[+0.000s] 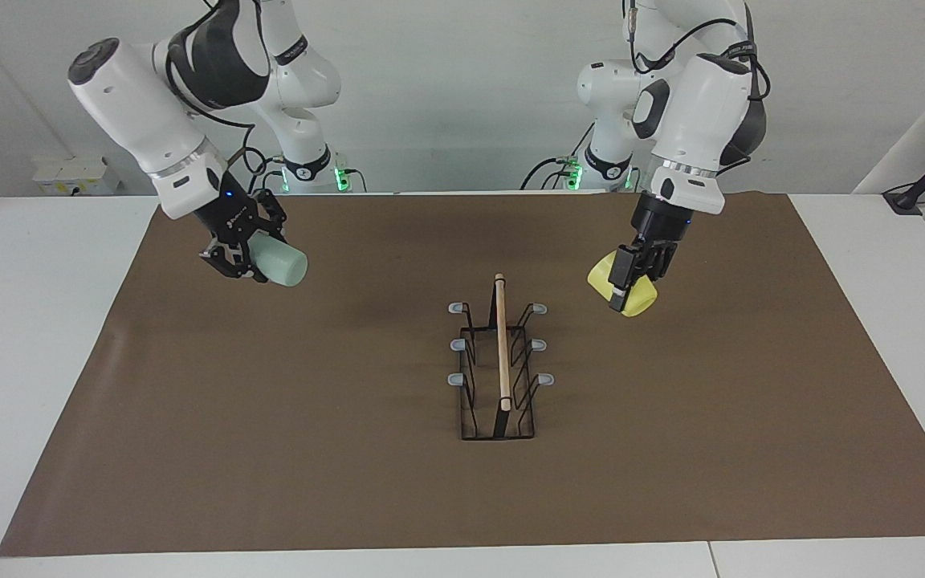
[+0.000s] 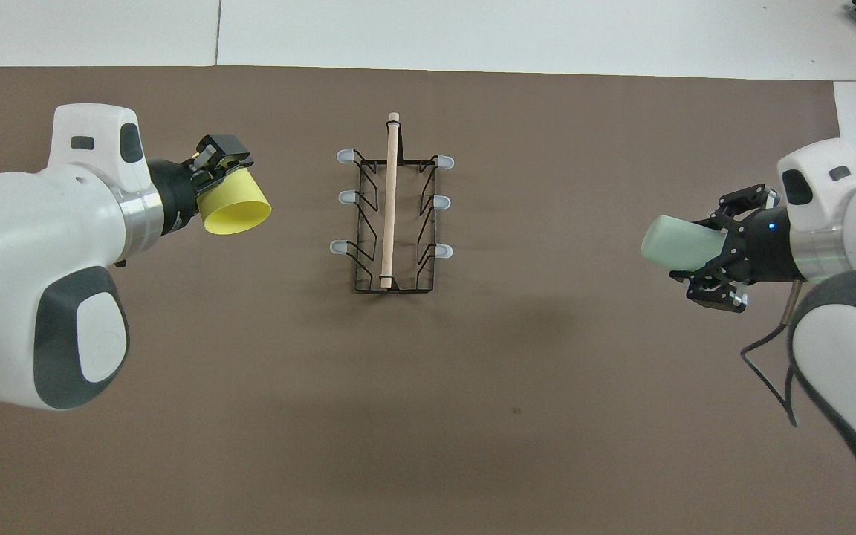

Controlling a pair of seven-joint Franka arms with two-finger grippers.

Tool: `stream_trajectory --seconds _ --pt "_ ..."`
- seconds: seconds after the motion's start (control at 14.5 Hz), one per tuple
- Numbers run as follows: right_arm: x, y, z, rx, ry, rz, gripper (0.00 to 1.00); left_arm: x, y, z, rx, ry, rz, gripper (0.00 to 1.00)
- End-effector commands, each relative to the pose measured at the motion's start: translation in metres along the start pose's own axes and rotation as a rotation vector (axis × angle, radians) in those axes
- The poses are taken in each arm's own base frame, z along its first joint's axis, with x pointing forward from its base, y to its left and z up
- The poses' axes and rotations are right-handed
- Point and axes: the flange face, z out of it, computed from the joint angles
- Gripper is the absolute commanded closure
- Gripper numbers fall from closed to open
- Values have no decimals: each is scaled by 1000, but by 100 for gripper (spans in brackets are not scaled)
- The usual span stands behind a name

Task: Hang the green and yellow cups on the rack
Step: 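Lift the yellow cup with the left gripper while the right gripper lifts the green cup, then move the yellow cup onto a rack peg while the right gripper brings the green cup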

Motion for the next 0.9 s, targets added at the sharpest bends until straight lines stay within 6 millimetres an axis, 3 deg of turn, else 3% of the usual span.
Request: stream_trajectory --seconds 0.0,0.21,0.41,0.62,0.83 --pt "-10 -8 -9 42 181 21 100 -26 -3 3 -20 79 121 100" --pt "-10 -28 -4 98 400 98 100 -44 3 10 -30 110 219 100" --pt "-7 -46 3 98 560 102 100 -59 -5 19 -112 177 257 100" --pt "4 -58 23 35 727 100 100 -74 -6 33 -145 170 268 100" --pt "21 -66 38 -12 784 89 100 -77 -7 47 -158 161 267 100"
